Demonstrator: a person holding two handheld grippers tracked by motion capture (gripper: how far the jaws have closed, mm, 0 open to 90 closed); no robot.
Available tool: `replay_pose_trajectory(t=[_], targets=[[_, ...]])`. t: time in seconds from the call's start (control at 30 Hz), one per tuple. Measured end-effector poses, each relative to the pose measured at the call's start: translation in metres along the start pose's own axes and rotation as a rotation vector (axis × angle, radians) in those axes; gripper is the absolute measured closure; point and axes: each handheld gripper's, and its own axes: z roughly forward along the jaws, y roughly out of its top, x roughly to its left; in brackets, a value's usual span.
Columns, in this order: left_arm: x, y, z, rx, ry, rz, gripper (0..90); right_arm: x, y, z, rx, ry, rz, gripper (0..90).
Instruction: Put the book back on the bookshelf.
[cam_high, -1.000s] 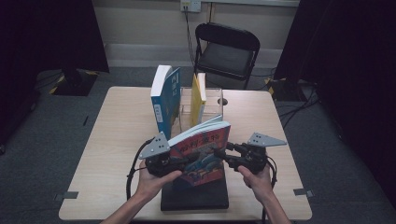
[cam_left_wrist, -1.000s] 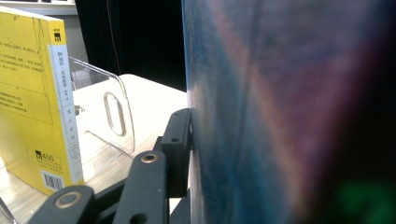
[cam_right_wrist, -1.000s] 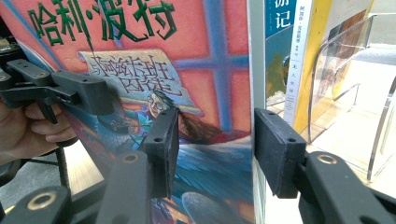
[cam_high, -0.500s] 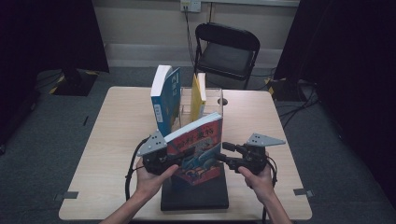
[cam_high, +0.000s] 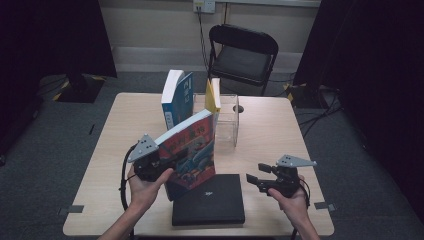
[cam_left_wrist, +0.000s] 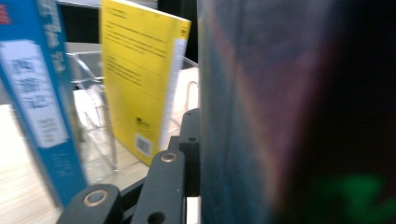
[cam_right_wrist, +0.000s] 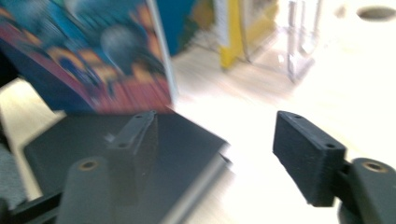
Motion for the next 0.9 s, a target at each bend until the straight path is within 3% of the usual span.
replay_pose_trajectory(t=[0.3, 0.53, 0.67, 0.8, 0.9], targets=[[0.013, 0.006, 0.011, -0.013, 0.099, -0.018, 74.7, -0.026, -0.033, 0.009, 0.135, -0.148, -0.004, 26.3], [0.016, 0.010, 0.029, -0.005, 0.174, -0.026, 74.7, -0.035, -0.044, 0.022, 0.193, -0.217, -0.002, 23.8], [0.015, 0.014, 0.038, -0.003, 0.210, -0.012, 74.7, -0.034, -0.047, 0.027, 0.205, -0.227, -0.030, 23.1], [0.015, 0.019, 0.046, -0.027, 0.239, -0.043, 74.7, -0.034, -0.051, 0.030, 0.227, -0.243, -0.033, 20.5], [0.013, 0.022, 0.051, -0.021, 0.259, -0.032, 74.7, -0.033, -0.054, 0.033, 0.236, -0.259, -0.053, 18.1]])
